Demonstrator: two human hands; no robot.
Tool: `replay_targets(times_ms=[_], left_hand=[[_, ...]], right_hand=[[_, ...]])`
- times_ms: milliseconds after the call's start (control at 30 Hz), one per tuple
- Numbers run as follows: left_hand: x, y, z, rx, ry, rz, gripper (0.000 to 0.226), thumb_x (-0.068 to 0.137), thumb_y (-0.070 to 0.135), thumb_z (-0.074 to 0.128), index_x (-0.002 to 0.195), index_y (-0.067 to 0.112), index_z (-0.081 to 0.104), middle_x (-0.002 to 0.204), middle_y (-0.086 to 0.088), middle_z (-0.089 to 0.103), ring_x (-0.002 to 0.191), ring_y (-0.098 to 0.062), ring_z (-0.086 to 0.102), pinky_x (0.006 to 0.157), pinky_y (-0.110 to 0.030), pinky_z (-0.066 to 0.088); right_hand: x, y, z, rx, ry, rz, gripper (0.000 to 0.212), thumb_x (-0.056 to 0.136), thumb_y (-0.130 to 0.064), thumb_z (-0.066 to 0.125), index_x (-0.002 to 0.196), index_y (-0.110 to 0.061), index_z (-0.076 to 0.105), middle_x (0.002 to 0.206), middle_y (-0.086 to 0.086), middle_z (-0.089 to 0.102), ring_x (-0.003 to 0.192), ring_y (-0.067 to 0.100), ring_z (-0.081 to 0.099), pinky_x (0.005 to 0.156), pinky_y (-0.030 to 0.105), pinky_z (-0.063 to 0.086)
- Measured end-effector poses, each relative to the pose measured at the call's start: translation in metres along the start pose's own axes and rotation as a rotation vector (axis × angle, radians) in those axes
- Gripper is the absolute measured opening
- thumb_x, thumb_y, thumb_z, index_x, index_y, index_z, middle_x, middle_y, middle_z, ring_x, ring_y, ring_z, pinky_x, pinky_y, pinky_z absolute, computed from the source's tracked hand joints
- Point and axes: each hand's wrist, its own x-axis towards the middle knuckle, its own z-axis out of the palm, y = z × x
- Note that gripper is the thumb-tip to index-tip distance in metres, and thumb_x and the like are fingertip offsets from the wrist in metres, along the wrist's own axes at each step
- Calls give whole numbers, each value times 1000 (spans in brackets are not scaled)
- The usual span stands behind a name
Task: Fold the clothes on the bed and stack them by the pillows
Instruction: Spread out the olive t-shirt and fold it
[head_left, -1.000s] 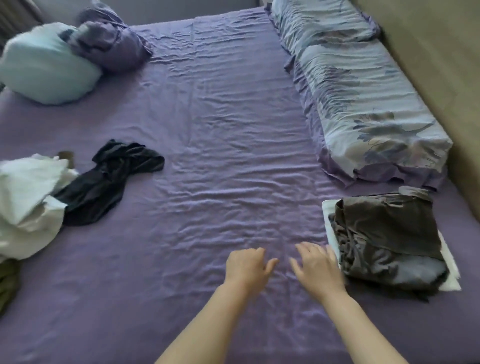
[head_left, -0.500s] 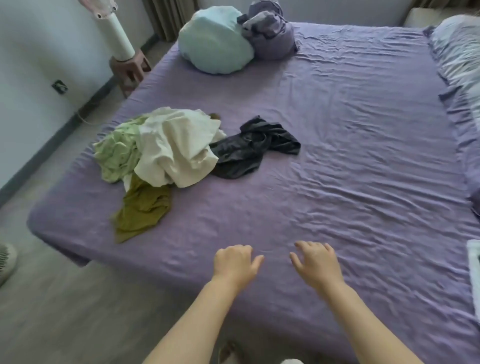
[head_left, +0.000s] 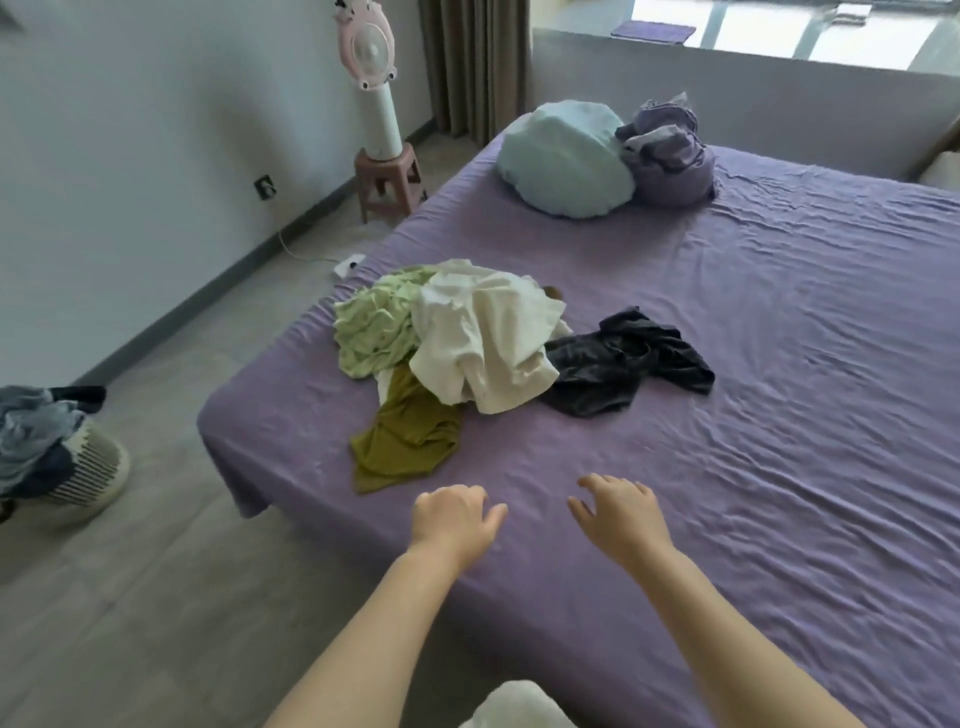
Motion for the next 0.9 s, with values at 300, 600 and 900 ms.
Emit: replay_targets(times_ms=[300,600,900], left_hand=[[47,-46,4,-22,-53,-142,47,95,55,36,118,22,60,117,-1,64,107,-22,59,89,-32,42],[124,-110,44,-173,-105,-226,42,95,49,41,126,25,57,124,3,59,112,-19,56,88,-30,45],[230,-165,140,-21,-233,-150,39,91,29,56,128,22,47,128,-3,46,117,-23,42,91,-34,37]], right_hand=[[77,-38,16,-15,-105,-116,41,95,-47,37,126,-23,51,120,-4,60,115,19,53,97,32,33],[160,-97,68,45,-210,-160,51,95,-32,43,143,-21,32,155,5,19,142,23,17,110,36,26],[228,-120,149,59,-273,-103,40,97,-32,38,136,-25,39,157,5,14,142,22,16,104,35,32]])
